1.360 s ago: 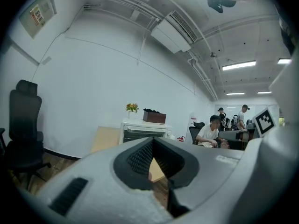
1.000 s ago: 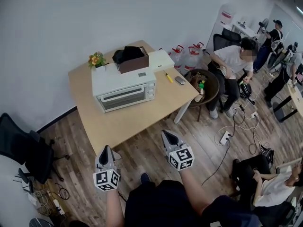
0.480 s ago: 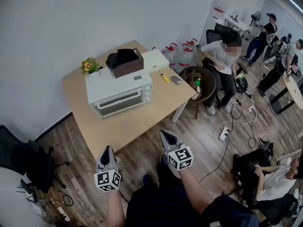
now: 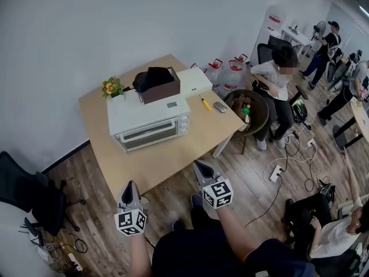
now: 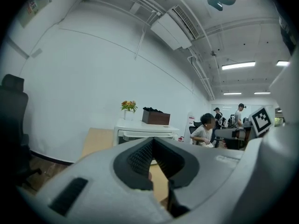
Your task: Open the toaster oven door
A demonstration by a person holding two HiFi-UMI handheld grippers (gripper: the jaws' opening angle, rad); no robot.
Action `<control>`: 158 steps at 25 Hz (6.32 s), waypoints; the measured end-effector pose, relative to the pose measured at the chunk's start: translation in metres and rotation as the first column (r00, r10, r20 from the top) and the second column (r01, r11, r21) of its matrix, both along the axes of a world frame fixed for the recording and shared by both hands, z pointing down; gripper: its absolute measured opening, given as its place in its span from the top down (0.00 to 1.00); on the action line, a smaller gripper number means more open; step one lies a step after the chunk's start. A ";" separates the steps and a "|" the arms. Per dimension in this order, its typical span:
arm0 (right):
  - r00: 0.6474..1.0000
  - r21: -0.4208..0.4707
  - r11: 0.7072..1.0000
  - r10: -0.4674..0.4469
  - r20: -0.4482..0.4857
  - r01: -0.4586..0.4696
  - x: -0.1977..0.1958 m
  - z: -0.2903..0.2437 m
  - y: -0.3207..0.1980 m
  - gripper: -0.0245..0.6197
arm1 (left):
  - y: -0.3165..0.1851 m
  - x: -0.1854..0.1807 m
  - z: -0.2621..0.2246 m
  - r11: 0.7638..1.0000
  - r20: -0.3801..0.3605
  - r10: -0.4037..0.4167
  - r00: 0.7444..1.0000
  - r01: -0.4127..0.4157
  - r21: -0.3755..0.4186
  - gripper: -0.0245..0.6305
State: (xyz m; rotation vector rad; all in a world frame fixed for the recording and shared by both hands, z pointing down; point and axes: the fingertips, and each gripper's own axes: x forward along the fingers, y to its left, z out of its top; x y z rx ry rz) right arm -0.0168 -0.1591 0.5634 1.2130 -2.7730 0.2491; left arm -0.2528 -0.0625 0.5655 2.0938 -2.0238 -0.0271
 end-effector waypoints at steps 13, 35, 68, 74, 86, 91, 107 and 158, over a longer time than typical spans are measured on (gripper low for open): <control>0.999 -0.003 0.999 -0.040 -0.021 0.040 -0.008 0.003 -0.049 0.95 | -0.039 -0.005 -0.002 0.999 0.029 -0.038 0.999 0.038 0.006 0.97; 0.991 0.012 0.994 -0.108 -0.081 0.109 -0.047 0.004 -0.121 0.95 | -0.056 -0.021 0.006 0.995 0.025 -0.095 0.995 0.096 -0.017 0.97; 0.969 -0.090 0.979 -0.193 -0.157 0.181 -0.108 0.053 -0.193 0.95 | -0.054 -0.041 0.012 0.987 0.029 -0.152 0.988 0.153 -0.054 0.97; 0.964 -0.096 0.978 -0.199 -0.177 0.184 -0.113 0.056 -0.202 0.95 | -0.055 -0.040 0.010 0.988 0.032 -0.148 0.989 0.149 -0.049 0.97; 0.960 -0.093 0.978 -0.203 -0.194 0.188 -0.115 0.068 -0.206 0.95 | -0.055 -0.037 0.013 0.989 0.009 -0.140 0.990 0.140 -0.054 0.97; 0.966 -0.098 0.980 -0.187 -0.176 0.172 -0.119 0.069 -0.211 0.95 | -0.059 -0.036 0.017 0.990 0.007 -0.126 0.992 0.127 -0.060 0.97; 0.970 -0.131 0.979 -0.177 -0.164 0.157 -0.118 0.072 -0.206 0.95 | -0.062 -0.024 0.017 0.995 -0.002 -0.090 0.996 0.090 -0.050 0.97; 0.983 -0.125 0.986 -0.125 -0.132 0.108 -0.096 0.087 -0.164 0.95 | -0.054 -0.011 0.014 0.999 0.005 -0.019 1.000 0.020 -0.045 0.97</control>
